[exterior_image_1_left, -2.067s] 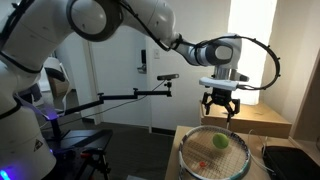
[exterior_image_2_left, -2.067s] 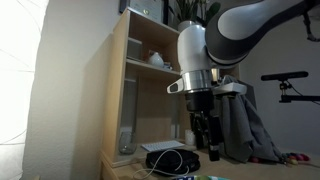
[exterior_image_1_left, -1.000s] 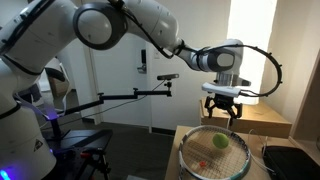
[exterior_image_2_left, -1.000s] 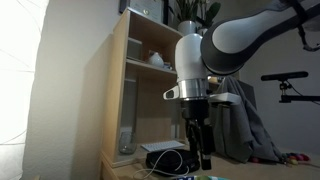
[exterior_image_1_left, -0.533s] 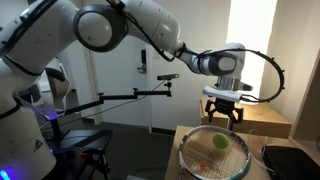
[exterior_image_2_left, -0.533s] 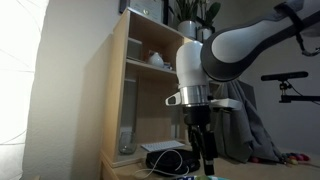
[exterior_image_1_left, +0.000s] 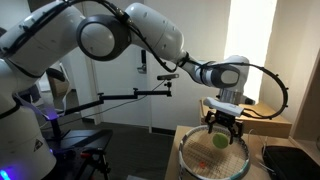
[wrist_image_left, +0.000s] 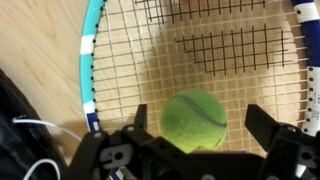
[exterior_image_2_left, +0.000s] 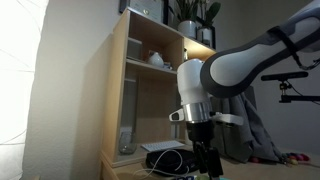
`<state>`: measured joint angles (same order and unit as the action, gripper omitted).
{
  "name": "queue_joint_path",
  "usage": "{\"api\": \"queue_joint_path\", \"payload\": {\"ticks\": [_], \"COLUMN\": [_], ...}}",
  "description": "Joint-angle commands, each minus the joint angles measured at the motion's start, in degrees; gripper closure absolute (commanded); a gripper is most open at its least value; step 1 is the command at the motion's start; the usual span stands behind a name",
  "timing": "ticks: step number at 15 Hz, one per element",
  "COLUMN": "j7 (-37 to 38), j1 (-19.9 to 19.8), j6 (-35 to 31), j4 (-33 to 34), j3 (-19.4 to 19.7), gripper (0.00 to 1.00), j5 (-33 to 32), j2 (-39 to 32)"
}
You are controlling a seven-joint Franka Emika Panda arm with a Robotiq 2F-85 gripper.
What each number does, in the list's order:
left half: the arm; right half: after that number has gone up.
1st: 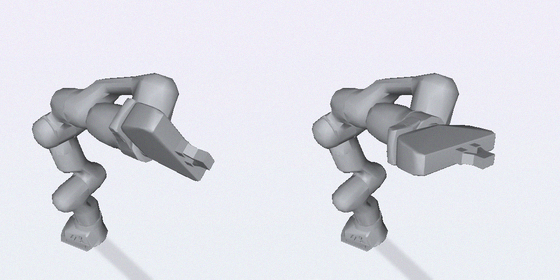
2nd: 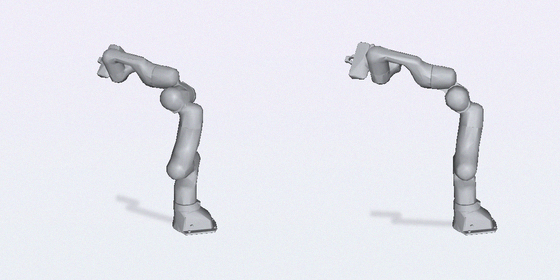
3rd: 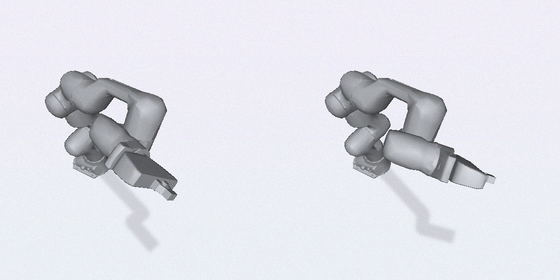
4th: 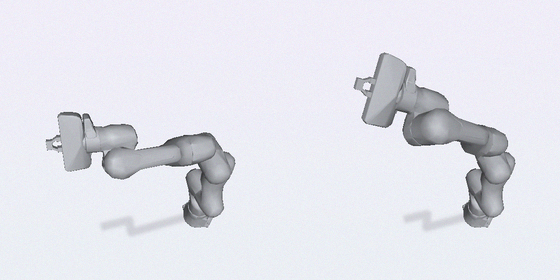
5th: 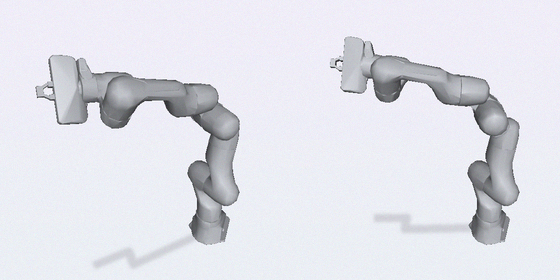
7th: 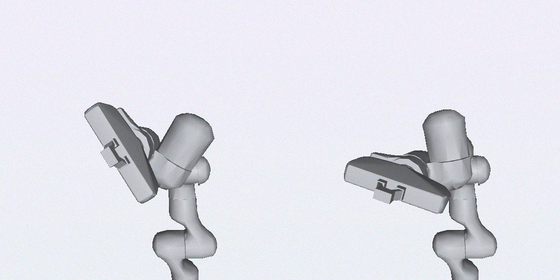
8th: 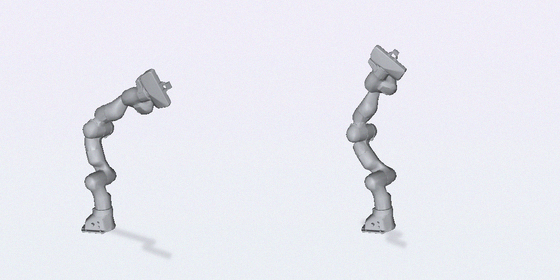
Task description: Pick the ball on the racket and drop it on the floor
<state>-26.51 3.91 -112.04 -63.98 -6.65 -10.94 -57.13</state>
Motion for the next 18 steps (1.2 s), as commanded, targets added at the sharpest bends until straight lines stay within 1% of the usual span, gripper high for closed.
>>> {"api": "queue_joint_path", "payload": {"ticks": [1,4,5,9,11,18], "j7": [0.0,1.0,2.3,3.5,1.1,-2.3], "j1": [0.4,1.0,1.4,2.1,2.4,3.3], "j6": [3.2,4.5,4.5,4.8,5.3,7.8], "j4": [3.8,5.2,5.5,6.8,7.1,9.0], "j3": [0.6,1.4,1.9,2.7,2.5,2.3], "gripper": [0.0,0.0,0.0,0.0,0.0,0.0], "j5": [0.6,0.0,-0.2,-0.5,-1.1,-2.4], "j2": [-2.1,-3.1,-3.4,-4.2,-4.5,-5.7]}}
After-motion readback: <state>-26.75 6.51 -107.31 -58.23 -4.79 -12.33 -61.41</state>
